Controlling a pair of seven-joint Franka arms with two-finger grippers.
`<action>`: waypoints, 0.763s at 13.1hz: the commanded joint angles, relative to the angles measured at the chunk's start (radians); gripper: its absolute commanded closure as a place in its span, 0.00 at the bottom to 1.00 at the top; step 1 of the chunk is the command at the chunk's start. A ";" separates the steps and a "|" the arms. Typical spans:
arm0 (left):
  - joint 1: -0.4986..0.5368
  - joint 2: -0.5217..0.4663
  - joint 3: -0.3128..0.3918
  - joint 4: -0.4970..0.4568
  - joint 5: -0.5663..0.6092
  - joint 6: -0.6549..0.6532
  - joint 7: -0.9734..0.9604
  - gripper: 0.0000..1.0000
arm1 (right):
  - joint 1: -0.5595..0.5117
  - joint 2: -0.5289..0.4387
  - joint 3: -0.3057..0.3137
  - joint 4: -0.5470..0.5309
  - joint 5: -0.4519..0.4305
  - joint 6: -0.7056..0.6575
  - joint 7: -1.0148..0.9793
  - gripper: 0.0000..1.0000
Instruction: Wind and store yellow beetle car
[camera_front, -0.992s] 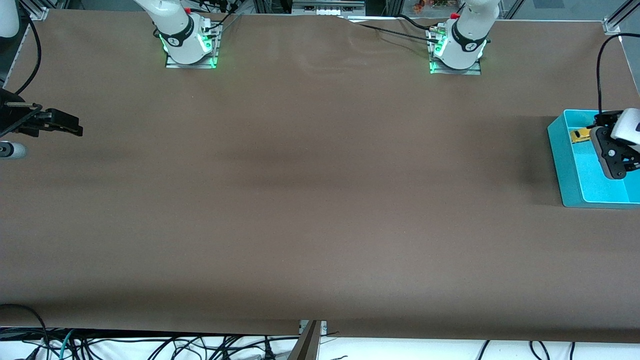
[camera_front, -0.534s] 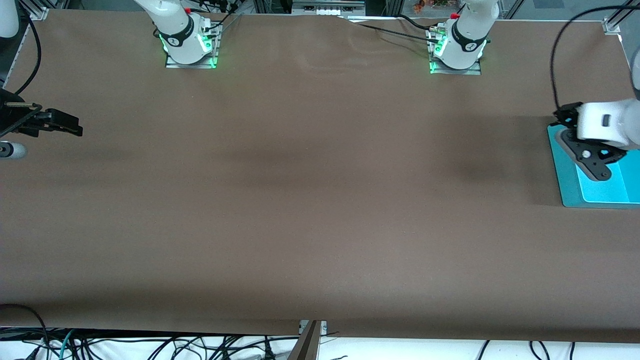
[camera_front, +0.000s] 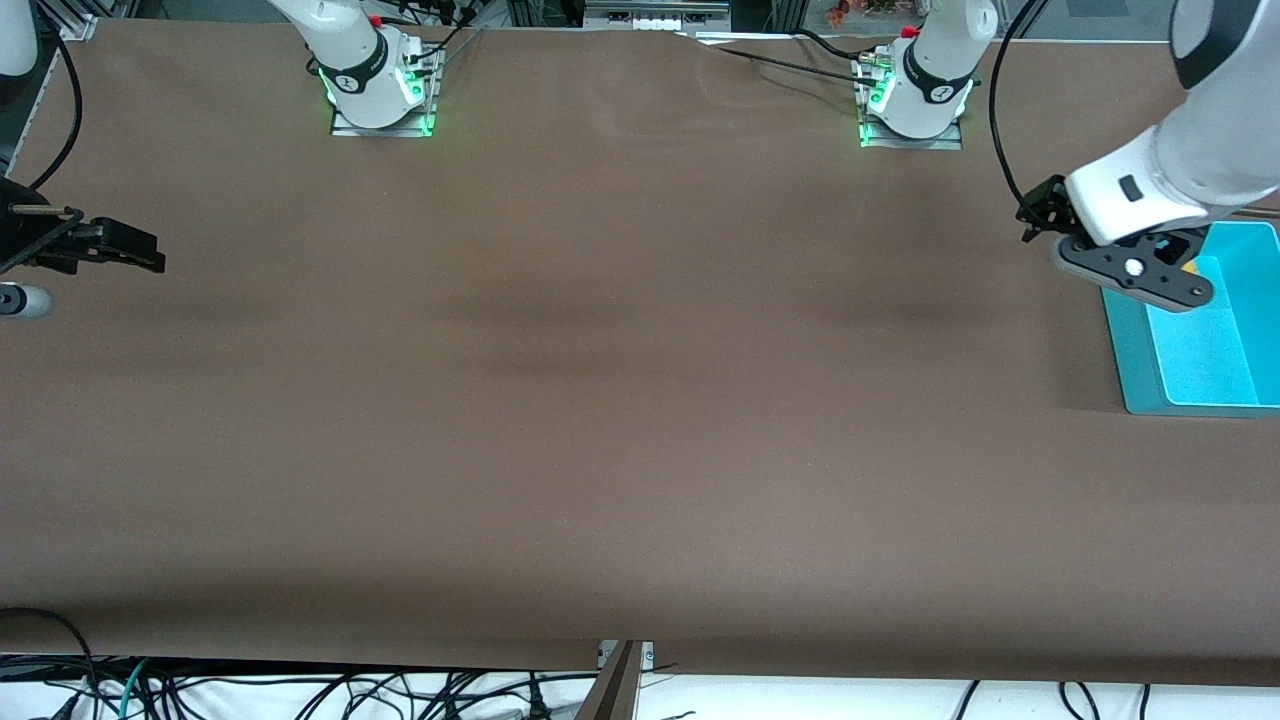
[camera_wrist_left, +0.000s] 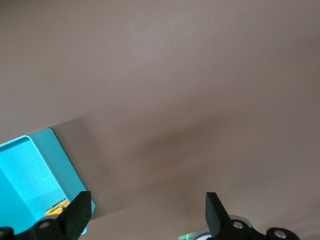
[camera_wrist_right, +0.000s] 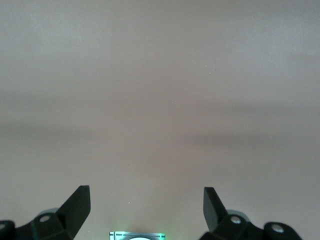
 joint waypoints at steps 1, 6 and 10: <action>-0.018 -0.142 0.043 -0.188 -0.044 0.138 -0.125 0.00 | -0.005 0.009 0.000 0.022 0.016 -0.007 -0.007 0.00; -0.104 -0.161 0.121 -0.210 -0.041 0.166 -0.244 0.00 | -0.005 0.009 0.001 0.023 0.015 -0.007 0.010 0.00; -0.113 -0.155 0.121 -0.204 -0.045 0.164 -0.246 0.00 | -0.005 0.010 0.000 0.023 0.016 0.001 0.015 0.00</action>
